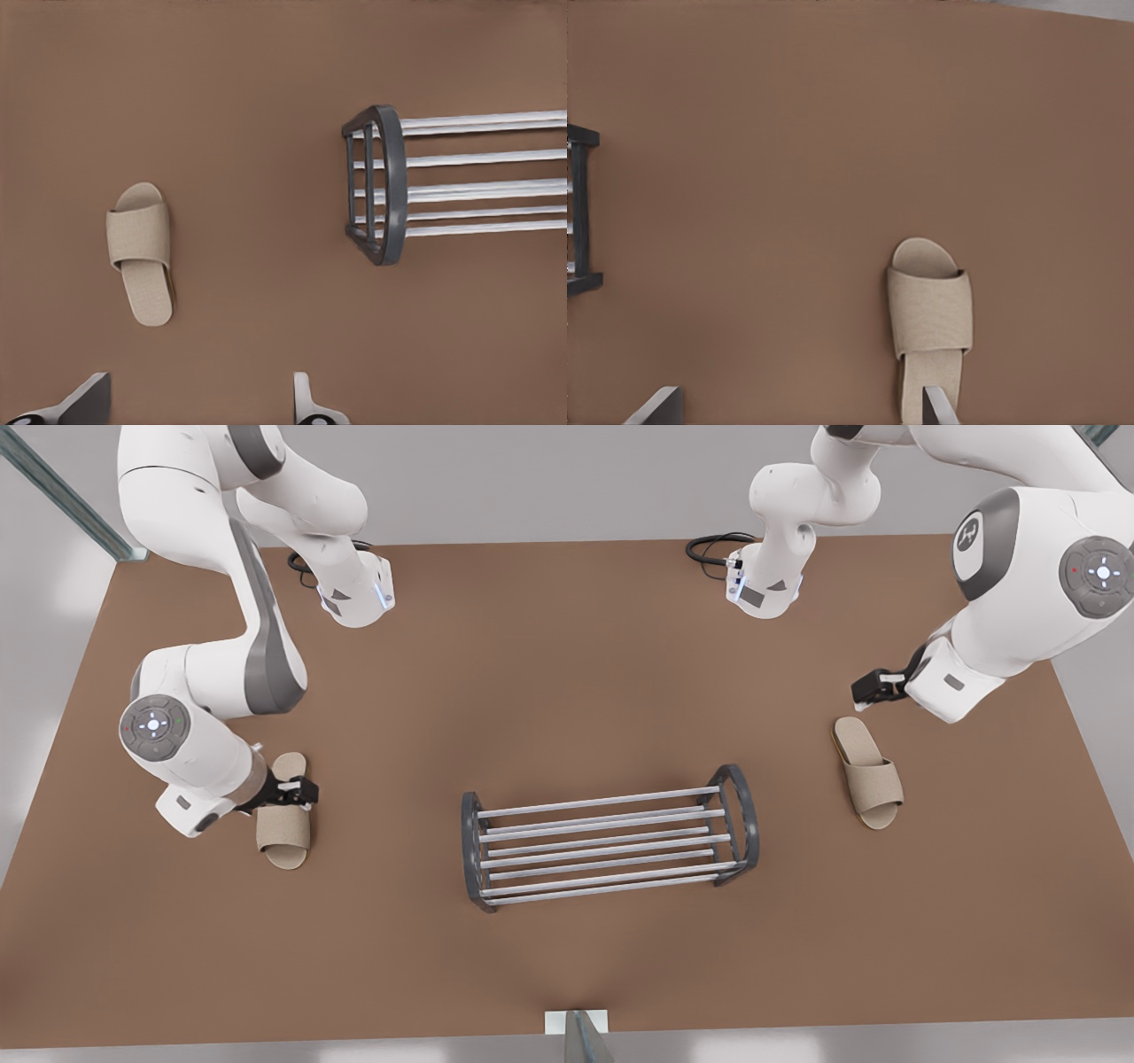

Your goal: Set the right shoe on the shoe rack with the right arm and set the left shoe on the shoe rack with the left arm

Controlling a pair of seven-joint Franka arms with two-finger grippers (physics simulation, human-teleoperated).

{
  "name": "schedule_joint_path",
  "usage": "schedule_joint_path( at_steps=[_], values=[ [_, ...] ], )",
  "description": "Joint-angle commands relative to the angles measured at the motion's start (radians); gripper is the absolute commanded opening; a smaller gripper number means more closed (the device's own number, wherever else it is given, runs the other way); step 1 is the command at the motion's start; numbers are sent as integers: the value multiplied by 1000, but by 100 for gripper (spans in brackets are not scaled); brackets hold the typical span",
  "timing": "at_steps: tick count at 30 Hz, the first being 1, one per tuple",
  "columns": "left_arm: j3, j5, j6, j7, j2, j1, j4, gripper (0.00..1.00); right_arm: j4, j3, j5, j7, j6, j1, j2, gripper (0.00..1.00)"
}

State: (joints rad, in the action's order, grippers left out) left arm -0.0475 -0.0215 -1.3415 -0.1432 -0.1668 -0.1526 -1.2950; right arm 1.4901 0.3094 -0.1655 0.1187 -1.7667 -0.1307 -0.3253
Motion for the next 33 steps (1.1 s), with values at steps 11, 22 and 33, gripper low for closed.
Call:
schedule_joint_path(
  at_steps=[11, 22, 33],
  values=[
    [-2, 687, 455, -50, -218, -674, -131, 100, 304, 11, 11, -59, -157, -127, 117, 100],
    [-232, 916, -634, -1766, 237, -725, -1285, 100, 639, 14, 17, -320, -766, -339, 81, 100],
    [-548, 1879, -1044, -3557, 99, -719, -1302, 100, 742, 69, 17, -487, -855, -452, 55, 100]
  ],
)
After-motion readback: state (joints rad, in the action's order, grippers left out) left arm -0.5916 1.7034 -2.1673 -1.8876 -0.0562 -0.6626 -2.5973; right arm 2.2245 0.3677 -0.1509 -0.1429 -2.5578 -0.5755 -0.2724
